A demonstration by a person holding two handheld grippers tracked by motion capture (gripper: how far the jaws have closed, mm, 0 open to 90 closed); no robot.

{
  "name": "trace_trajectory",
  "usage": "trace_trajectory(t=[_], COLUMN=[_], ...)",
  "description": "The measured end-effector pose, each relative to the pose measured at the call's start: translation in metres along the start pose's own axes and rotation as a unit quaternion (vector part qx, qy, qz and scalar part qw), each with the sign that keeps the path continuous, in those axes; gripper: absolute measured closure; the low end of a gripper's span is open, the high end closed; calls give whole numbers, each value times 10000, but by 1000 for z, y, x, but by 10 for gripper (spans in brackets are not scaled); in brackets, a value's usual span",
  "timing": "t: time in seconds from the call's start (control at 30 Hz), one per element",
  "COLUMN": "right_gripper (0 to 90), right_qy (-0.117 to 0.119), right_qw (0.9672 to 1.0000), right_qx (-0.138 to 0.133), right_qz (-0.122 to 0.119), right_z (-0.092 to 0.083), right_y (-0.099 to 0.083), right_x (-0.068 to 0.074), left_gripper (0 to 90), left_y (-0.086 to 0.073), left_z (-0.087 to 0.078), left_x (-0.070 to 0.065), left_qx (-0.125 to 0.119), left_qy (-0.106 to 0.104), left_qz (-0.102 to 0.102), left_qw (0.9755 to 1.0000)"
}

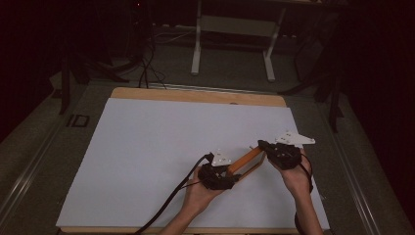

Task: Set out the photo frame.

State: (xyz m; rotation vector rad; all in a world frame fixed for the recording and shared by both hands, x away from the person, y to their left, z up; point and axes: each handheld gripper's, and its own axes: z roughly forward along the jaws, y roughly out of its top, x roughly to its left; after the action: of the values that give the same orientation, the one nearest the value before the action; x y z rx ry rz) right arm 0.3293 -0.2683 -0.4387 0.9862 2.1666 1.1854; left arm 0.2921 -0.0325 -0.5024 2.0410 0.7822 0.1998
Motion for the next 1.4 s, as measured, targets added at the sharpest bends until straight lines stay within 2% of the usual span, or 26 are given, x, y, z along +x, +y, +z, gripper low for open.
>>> trace_trajectory(t=[0.07, 0.13, 0.17, 0.23, 0.33, 0.4, 0.43, 0.57, 0.67, 0.7, 0.73, 0.8, 0.83, 0.87, 0.9, 0.93, 0.97, 1.0, 1.07, 1.1, 1.13, 1.17, 1.27, 1.3, 1.37, 1.4], right_gripper=[900, 900, 899, 899, 898, 822, 822, 692, 669, 647, 613, 587, 587, 587, 548, 532, 516, 516, 480, 451, 451, 426, 417, 398, 390, 390], right_qy=[-2, 8, 13, 9, -4, 7, 7, 125, 171, 212, 451, 631, 631, 731, 962, 1090, 1202, 1202, 1445, 1621, 1621, 1804, 1880, 2041, 2139, 2139], right_qw=[10000, 10000, 10000, 10000, 9999, 9998, 9998, 9998, 9997, 9996, 9983, 9966, 9966, 9956, 9929, 9912, 9892, 9892, 9847, 9805, 9805, 9760, 9737, 9679, 9639, 9639], right_qx=[7, 30, 35, 62, 81, 71, 71, 53, 39, 28, -70, -117, -117, -138, -137, -99, -67, -67, 30, 37, 37, 38, 49, 92, 128, 128], right_qz=[-10, -40, -46, -68, -100, -169, -169, -160, -177, -208, -359, -517, -517, -574, -689, -751, -832, -832, -971, -1115, -1115, -1222, -1284, -1467, -1581, -1581], right_z=[0, 1, 1, 2, 2, 2, 2, -3, -5, -6, -11, -13, -13, -14, -15, -14, -12, -12, -10, -7, -7, -4, -3, 2, 4, 4], right_y=[0, 1, 2, 3, 3, 4, 4, 4, 4, 5, 5, 6, 6, 7, 9, 10, 11, 11, 12, 14, 14, 16, 18, 23, 26, 26], right_x=[0, 0, 0, 0, 0, 0, 0, -2, -3, -3, -2, 1, 1, 2, 6, 7, 9, 9, 14, 20, 20, 25, 28, 36, 40, 40], left_gripper=[525, 602, 633, 674, 689, 689, 690, 691, 691, 691, 692, 692, 692, 692, 691, 691, 691, 691, 691, 691, 691, 691, 690, 690, 690, 690], left_y=[0, -5, -6, -5, -3, 0, 0, 10, 12, 17, 22, 26, 26, 26, 32, 32, 35, 35, 37, 40, 40, 42, 43, 44, 46, 46], left_z=[0, 8, 9, 8, 7, 4, 4, -11, -15, -24, -34, -42, -42, -42, -58, -58, -66, -66, -72, -77, -77, -80, -81, -83, -84, -84], left_x=[0, -1, -1, -4, -2, 0, 0, 9, 12, 17, 23, 29, 29, 29, 39, 39, 44, 44, 46, 47, 47, 45, 44, 40, 38, 38], left_qx=[0, 54, 7, 41, 131, 214, 214, 382, 422, 494, 525, 504, 504, 504, 568, 568, 644, 644, 769, 872, 872, 954, 962, 988, 1021, 1021], left_qy=[0, 20, -31, 156, 153, 118, 118, -91, -162, -266, -382, -481, -481, -481, -603, -603, -658, -658, -690, -706, -706, -704, -699, -679, -680, -680], left_qz=[0, 205, 238, 343, 360, 416, 416, 567, 578, 658, 682, 687, 687, 687, 830, 830, 920, 920, 1121, 1298, 1298, 1483, 1564, 1779, 1969, 1969], left_qw=[10000, 9998, 9997, 9993, 9991, 9988, 9988, 9976, 9973, 9963, 9956, 9952, 9952, 9952, 9931, 9931, 9915, 9915, 9883, 9852, 9852, 9818, 9805, 9767, 9727, 9727])
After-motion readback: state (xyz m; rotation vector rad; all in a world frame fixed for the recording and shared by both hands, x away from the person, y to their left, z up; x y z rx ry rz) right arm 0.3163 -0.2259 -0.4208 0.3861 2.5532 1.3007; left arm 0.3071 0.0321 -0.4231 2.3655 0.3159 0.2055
